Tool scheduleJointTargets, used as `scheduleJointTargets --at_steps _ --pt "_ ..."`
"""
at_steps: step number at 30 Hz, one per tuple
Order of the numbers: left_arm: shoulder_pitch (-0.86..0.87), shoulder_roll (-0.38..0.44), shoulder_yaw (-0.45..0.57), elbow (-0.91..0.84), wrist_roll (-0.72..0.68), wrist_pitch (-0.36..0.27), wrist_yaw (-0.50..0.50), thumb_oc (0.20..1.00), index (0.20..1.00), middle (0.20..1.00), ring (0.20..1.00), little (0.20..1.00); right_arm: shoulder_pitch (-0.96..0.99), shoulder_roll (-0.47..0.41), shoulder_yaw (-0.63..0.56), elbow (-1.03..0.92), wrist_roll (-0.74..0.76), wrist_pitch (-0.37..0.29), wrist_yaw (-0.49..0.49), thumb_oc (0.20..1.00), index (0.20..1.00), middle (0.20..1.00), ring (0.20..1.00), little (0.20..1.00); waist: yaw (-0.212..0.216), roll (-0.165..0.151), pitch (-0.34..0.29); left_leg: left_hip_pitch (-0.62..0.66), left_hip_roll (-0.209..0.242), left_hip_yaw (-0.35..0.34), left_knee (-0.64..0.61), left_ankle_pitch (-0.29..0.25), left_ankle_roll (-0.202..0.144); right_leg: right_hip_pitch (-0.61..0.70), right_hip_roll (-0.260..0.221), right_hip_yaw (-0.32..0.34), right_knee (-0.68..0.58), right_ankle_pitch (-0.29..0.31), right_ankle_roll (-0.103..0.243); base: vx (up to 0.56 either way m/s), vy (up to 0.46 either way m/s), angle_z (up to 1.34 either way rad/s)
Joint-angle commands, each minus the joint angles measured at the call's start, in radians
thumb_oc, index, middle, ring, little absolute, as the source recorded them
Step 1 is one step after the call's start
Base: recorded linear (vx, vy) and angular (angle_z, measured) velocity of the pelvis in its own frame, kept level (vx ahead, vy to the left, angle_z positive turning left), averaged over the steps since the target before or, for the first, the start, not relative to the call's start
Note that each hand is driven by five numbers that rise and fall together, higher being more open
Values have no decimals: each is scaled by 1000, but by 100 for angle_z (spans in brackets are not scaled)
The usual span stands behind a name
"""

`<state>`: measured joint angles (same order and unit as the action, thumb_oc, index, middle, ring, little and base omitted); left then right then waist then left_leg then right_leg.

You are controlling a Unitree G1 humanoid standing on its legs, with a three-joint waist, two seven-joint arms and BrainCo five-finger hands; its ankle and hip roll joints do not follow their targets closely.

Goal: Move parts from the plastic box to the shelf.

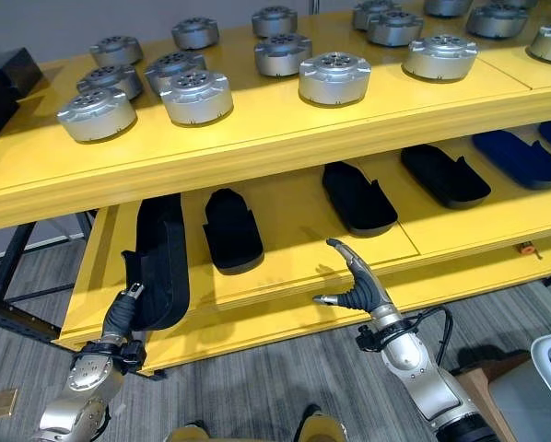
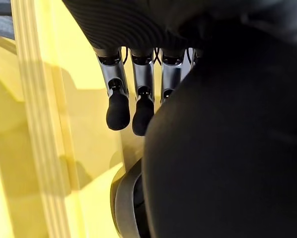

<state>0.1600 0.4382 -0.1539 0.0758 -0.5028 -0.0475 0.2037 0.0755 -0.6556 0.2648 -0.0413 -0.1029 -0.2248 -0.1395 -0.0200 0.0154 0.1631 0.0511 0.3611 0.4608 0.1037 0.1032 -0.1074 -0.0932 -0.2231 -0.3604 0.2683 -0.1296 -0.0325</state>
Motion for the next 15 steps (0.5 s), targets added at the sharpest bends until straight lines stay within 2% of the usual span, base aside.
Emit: scheduleJointTargets --at_steps 1,4,7,11,15 --pt "-49 15 100 -49 -21 -111 9 200 200 200 200 200 -13 -25 5 -78 -45 -50 -17 1000 1000 1000 1000 1000 -9 9 -9 -5 5 -39 33 99 -66 138 6 -84 -11 -32 66 27 271 -8" --pt "-60 6 93 -47 -90 -94 -57 200 200 200 200 200 -39 -21 19 -47 -139 -35 -72 1000 1000 1000 1000 1000 -4 16 -10 2 -27 -37 30 66 -52 153 1 -81 -18 -20 77 55 236 18" --pt "-58 1 90 -58 -77 -106 -78 200 200 200 200 200 -37 -19 13 -38 -124 -26 -68 1000 1000 1000 1000 1000 -5 19 -14 16 -57 -37 -3 29 -38 166 -6 -65 -44 3 95 58 202 17" --pt "-55 10 98 -68 -74 -106 -83 200 200 200 200 200 -17 -9 -6 -26 -129 -32 -80 1000 1000 1000 1000 1000 -3 8 -25 44 -105 -29 -42 -42 -14 184 -23 -60 -88 44 129 56 141 16" --pt "-38 7 118 -87 -114 -99 -88 200 200 200 200 200 5 6 -31 -30 -124 -49 -103 1000 1000 1000 1000 1000 10 -6 -27 49 -125 -36 -62 -57 -4 191 -22 -59 -115 61 146 53 60 15"
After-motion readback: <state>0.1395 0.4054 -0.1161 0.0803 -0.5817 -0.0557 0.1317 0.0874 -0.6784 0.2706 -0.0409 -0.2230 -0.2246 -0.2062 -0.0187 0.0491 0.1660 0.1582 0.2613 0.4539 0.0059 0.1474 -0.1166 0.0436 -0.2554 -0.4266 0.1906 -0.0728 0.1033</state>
